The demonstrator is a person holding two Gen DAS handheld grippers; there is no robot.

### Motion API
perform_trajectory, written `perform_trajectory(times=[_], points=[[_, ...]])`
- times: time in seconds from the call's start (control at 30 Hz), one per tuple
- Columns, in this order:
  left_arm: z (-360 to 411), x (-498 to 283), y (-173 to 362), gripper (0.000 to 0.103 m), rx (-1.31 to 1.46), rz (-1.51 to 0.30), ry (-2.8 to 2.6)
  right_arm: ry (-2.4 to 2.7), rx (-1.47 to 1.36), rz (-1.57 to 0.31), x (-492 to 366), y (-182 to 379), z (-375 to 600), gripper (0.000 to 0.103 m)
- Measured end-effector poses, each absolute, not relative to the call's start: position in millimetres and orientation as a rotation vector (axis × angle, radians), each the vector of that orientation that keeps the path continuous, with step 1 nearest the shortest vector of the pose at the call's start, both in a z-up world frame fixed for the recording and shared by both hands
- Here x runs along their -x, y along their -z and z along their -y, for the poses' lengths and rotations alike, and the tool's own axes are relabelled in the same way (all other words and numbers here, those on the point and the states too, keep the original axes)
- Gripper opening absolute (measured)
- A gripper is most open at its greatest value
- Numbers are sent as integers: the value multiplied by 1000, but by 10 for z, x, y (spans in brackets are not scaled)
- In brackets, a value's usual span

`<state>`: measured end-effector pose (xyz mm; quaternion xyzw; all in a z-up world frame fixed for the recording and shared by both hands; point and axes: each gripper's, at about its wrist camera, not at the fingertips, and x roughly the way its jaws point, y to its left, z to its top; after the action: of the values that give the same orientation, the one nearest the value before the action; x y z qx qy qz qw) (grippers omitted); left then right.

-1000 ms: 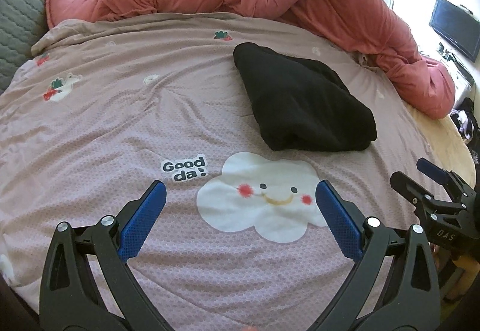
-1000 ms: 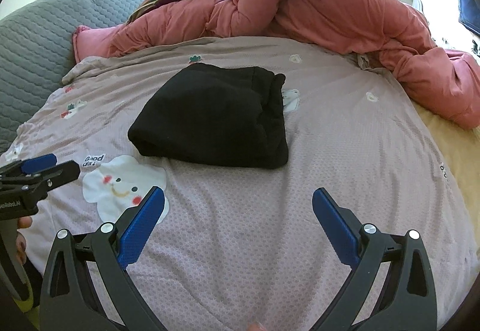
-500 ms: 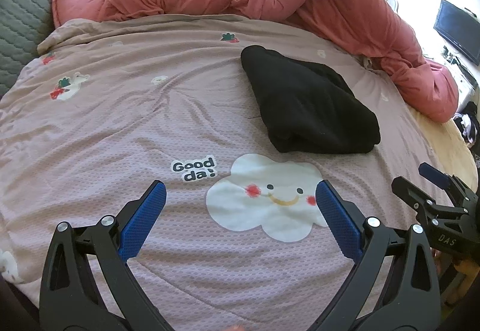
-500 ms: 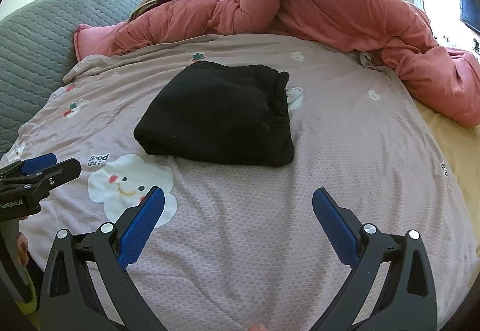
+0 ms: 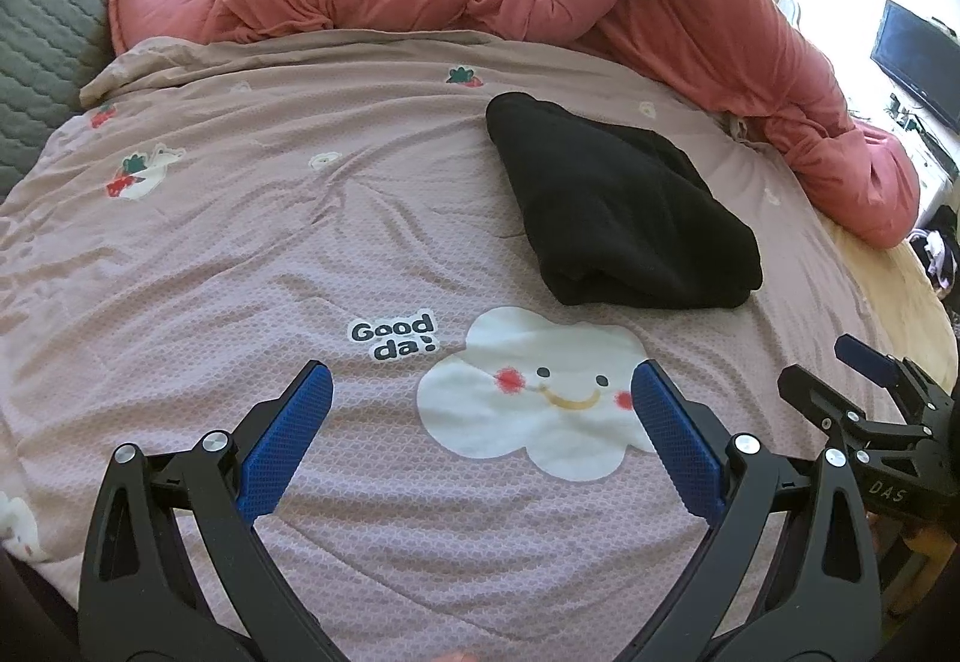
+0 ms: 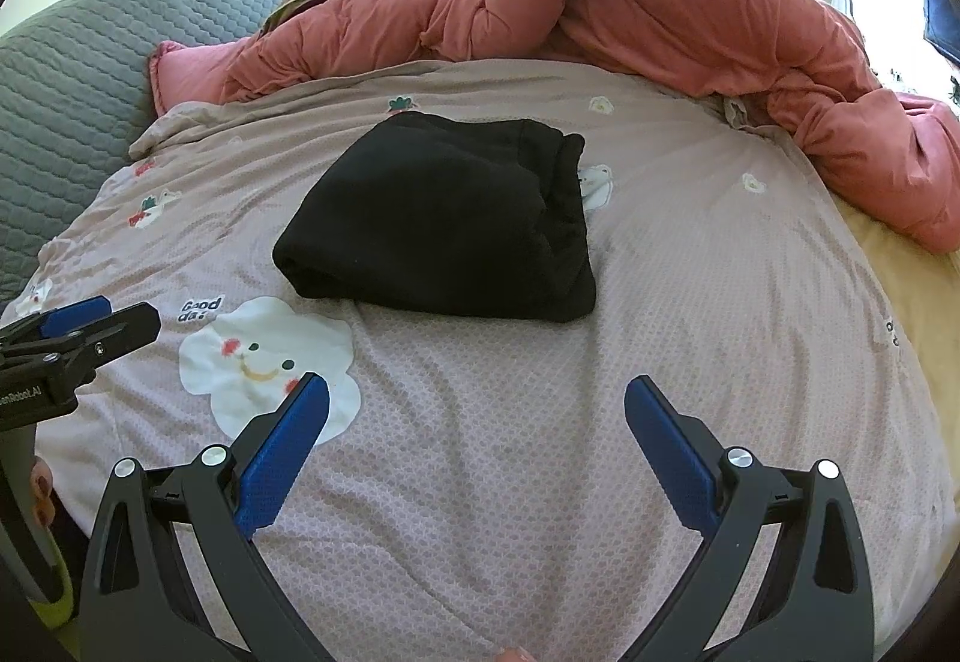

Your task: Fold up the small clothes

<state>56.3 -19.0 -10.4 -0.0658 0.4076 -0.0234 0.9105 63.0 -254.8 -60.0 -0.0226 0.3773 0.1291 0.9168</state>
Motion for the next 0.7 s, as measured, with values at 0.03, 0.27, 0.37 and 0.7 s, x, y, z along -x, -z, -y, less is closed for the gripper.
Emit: perform_trajectory(times=[0.03,0.27,0.37,0.7], points=[[193,-563,106,93,132,-842,45,-262,46,-773,-625,595,2553,98],[183,-565,105,93,132,-845,40,-255,42,-763,-619,578,2600,98],[169,-559,94,93,136,-846,39,-251,40,-757,-621,569,2613,98],[149,-554,81,94,137,-849,35,-259,43,-767,-621,591,2591,98]])
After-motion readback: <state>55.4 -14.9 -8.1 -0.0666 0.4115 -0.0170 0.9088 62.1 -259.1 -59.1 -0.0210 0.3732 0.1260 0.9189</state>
